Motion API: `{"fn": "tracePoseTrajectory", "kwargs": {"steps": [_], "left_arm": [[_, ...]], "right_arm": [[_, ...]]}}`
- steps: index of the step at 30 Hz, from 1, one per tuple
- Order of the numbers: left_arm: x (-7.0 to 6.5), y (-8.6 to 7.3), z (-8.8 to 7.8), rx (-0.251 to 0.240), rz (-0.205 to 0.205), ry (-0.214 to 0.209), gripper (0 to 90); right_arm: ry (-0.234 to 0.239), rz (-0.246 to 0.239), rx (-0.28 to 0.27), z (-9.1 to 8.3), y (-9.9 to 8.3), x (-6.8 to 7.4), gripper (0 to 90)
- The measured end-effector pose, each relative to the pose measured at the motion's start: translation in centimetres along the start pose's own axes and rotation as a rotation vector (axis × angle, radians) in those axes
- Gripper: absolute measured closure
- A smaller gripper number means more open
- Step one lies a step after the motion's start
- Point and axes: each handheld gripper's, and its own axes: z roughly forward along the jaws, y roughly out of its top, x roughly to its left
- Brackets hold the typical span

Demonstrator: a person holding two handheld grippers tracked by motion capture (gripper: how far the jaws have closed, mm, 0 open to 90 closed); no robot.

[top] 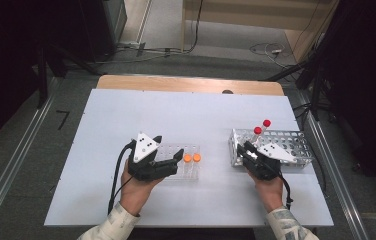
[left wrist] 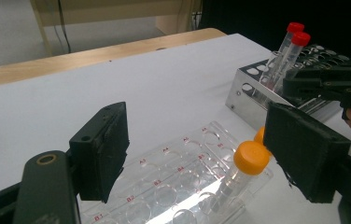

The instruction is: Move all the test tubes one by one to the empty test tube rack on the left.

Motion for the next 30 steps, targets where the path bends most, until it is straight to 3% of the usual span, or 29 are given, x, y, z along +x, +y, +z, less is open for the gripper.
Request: {"fn": "tracePoseTrajectory", "kwargs": {"steps": [17, 30], "left_arm": [[-0.13, -0.10, 0.05, 0.004, 0.007, 0.002, 22.8], [-0.08, -0.01, -0.08, -0.001, 0.004, 0.002, 22.8]], "right_arm": [[-0.010, -0.004, 0.000, 0.69, 0.08, 0.05, 71.0], [-0.028, 0.007, -0.035, -0.25, 0.94, -0.01, 72.9]]}}
